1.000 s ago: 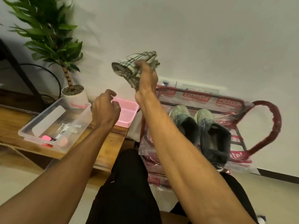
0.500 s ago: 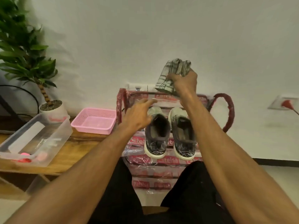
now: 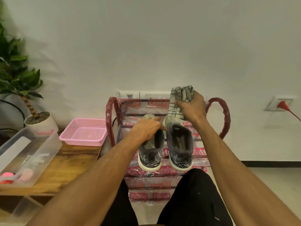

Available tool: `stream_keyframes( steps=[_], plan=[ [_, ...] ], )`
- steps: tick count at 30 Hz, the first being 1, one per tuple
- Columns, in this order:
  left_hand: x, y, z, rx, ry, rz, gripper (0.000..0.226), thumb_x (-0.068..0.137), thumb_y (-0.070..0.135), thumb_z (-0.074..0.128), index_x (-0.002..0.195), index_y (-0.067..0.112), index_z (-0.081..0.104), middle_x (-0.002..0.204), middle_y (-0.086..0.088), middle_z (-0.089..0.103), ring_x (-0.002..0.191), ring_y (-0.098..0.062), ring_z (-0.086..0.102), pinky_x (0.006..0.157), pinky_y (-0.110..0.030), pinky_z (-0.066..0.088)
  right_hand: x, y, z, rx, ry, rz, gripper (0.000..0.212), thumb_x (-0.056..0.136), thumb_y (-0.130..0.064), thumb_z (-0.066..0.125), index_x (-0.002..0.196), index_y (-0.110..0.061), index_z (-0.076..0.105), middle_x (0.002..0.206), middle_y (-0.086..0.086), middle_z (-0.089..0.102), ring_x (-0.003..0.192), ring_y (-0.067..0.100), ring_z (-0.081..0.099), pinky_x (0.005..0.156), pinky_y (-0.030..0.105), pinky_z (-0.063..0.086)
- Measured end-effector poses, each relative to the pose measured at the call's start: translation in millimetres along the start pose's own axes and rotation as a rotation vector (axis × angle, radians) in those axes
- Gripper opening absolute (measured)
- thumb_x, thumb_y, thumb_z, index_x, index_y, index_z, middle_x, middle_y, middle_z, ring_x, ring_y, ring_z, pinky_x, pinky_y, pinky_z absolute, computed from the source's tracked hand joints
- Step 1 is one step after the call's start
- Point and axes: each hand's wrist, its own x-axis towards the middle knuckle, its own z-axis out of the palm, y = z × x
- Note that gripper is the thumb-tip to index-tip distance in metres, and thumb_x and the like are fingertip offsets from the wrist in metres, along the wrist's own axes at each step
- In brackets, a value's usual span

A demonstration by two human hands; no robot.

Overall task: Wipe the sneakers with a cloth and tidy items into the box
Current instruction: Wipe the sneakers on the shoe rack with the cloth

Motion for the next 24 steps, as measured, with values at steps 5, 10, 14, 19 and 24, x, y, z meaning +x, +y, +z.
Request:
stream_keyframes(
  steps=[5,10,14,19,24],
  plan=[
    [7.3,6.1,8.0,-0.030,0.050,-0.037,0.040,0.089,0.010,0.061,0.122,0.031,0.062,0.129,-0.003,0.056,0.117,-0.025,0.054,0.091,-0.041,0.049,0.8,14.4,4.3,0.003,0.012,0.029,0.030,0.082,-0.009,0.074,0.108,-0.015,0.060,0.088,-0.006,0.067,0.070,0.004,0.065,0.054,0.016,0.050],
    [9.6,14.1,11.0,-0.046,0.147,-0.133,0.022,0.086,0.007,0.062,0.105,0.017,0.068,0.110,-0.009,0.066,0.103,-0.027,0.060,0.084,-0.039,0.051,-2.0,26.0,4.4,-0.015,0.019,0.031,0.028,0.082,-0.008,0.074,0.105,-0.016,0.060,0.089,-0.004,0.067,0.074,0.007,0.066,0.058,0.019,0.050],
    [7.0,12.4,12.5,-0.012,0.180,-0.147,0.024,0.087,0.004,0.059,0.109,0.011,0.066,0.114,-0.012,0.063,0.108,-0.030,0.056,0.082,-0.039,0.046,-3.2,28.5,4.2,-0.010,0.008,0.040,0.028,0.082,-0.006,0.074,0.102,-0.019,0.058,0.087,-0.005,0.066,0.074,0.010,0.067,0.059,0.023,0.053],
    [-1.3,8.2,7.8,-0.024,0.193,-0.174,0.028,0.091,0.007,0.056,0.119,0.008,0.063,0.122,-0.015,0.059,0.115,-0.032,0.052,0.088,-0.040,0.044,-3.7,26.8,8.2,-0.016,-0.009,0.028,0.027,0.083,-0.007,0.073,0.101,-0.020,0.057,0.082,-0.011,0.062,0.068,0.003,0.062,0.056,0.016,0.047],
    [-10.0,4.4,6.4,-0.079,0.218,-0.209,0.024,0.090,0.005,0.056,0.113,0.003,0.063,0.120,-0.016,0.060,0.106,-0.031,0.057,0.087,-0.038,0.048,-4.4,25.7,14.6,-0.007,-0.016,0.035,0.027,0.082,-0.008,0.075,0.104,-0.016,0.062,0.088,-0.003,0.068,0.072,0.009,0.067,0.056,0.020,0.050]
  ],
)
